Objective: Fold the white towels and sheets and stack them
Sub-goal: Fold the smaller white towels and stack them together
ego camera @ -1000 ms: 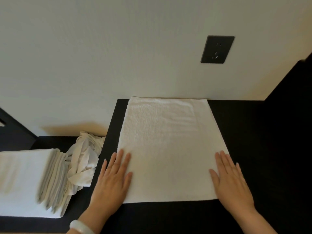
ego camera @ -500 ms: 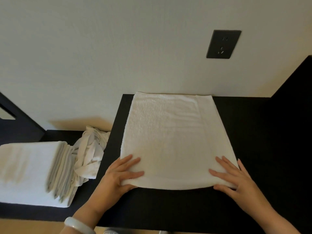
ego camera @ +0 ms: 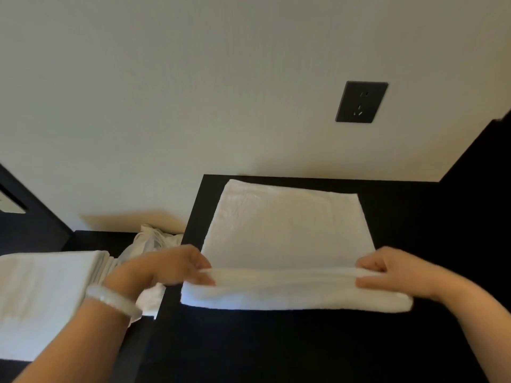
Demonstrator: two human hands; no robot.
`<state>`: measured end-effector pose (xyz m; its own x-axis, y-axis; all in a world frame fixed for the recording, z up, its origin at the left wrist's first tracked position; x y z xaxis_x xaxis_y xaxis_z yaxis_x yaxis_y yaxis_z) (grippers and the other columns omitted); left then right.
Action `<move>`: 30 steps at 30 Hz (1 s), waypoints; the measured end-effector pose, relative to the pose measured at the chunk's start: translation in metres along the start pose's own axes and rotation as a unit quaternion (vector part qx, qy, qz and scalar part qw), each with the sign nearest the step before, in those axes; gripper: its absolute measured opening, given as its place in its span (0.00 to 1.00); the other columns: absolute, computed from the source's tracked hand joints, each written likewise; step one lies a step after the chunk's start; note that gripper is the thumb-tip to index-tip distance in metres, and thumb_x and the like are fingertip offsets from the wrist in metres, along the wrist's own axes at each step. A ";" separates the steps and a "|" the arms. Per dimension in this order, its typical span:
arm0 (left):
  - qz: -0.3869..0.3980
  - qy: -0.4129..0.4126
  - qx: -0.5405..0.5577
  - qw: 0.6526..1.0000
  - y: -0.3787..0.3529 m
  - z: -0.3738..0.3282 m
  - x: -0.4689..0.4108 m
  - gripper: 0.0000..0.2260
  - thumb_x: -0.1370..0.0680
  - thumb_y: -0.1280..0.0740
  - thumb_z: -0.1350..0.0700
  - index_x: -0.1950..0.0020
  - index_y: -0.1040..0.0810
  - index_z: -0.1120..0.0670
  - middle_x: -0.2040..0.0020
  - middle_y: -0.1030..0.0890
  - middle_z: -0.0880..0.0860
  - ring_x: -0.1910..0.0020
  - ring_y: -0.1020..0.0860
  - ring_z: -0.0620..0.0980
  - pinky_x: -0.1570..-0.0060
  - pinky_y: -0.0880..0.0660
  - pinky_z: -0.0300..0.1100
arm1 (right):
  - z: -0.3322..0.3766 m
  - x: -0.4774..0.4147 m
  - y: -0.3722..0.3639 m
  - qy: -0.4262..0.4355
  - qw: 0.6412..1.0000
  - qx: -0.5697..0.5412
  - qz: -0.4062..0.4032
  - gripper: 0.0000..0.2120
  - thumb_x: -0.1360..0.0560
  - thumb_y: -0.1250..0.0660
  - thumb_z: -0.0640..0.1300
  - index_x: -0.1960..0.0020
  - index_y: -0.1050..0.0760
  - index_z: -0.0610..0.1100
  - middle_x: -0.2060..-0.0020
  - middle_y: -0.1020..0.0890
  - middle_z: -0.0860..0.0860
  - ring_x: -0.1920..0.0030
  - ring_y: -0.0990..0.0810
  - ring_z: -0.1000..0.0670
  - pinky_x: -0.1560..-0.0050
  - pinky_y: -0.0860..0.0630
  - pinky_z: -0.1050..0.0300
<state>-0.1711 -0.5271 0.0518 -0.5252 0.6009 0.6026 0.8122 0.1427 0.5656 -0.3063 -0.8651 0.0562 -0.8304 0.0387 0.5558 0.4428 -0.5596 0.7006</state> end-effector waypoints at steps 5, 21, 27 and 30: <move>-0.082 0.025 0.324 0.942 0.056 -0.004 -0.032 0.18 0.21 0.34 0.44 0.41 0.20 0.56 0.53 0.14 0.53 0.56 0.15 0.53 0.60 0.20 0.42 | -0.023 -0.047 0.045 -0.093 0.982 -0.161 -0.019 0.07 0.27 0.27 0.53 0.54 0.15 0.50 0.56 0.14 0.53 0.52 0.15 0.52 0.42 0.24 0.48; -0.380 -0.039 0.272 0.883 0.119 0.004 -0.070 0.04 0.23 0.30 0.53 0.58 0.20 0.48 0.62 0.18 0.51 0.62 0.20 0.49 0.62 0.25 0.41 | -0.066 -0.053 0.079 -0.084 0.889 -0.374 -0.251 0.02 0.26 0.28 0.47 0.55 0.18 0.54 0.60 0.14 0.53 0.60 0.14 0.51 0.61 0.22 0.52; -0.391 0.015 0.088 0.916 0.103 -0.005 -0.127 0.11 0.19 0.36 0.47 0.57 0.30 0.51 0.64 0.24 0.49 0.65 0.25 0.45 0.67 0.34 0.39 | -0.092 -0.091 0.068 -0.208 0.861 -0.232 -0.401 0.09 0.23 0.32 0.49 0.44 0.28 0.50 0.57 0.25 0.56 0.60 0.26 0.57 0.66 0.35 0.61; -0.451 0.003 0.068 0.890 0.091 0.000 -0.113 0.10 0.19 0.38 0.47 0.58 0.32 0.49 0.67 0.24 0.48 0.68 0.25 0.45 0.69 0.32 0.40 | -0.079 -0.086 0.060 -0.199 0.865 -0.101 -0.449 0.08 0.21 0.38 0.53 0.44 0.31 0.54 0.61 0.30 0.60 0.64 0.27 0.59 0.70 0.37 0.65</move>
<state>-0.0378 -0.5820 0.0353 -0.9804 0.1883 -0.0586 0.0820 0.6595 0.7472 -0.2352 -0.9675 0.0149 -0.6088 0.7925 -0.0347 -0.4233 -0.2876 0.8592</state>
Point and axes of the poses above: each hand's wrist, its own x-axis away from the middle knuckle, its own y-axis out of the back of the hand, z = x × y, the point moved 10 cm from there along -x, towards the middle knuckle
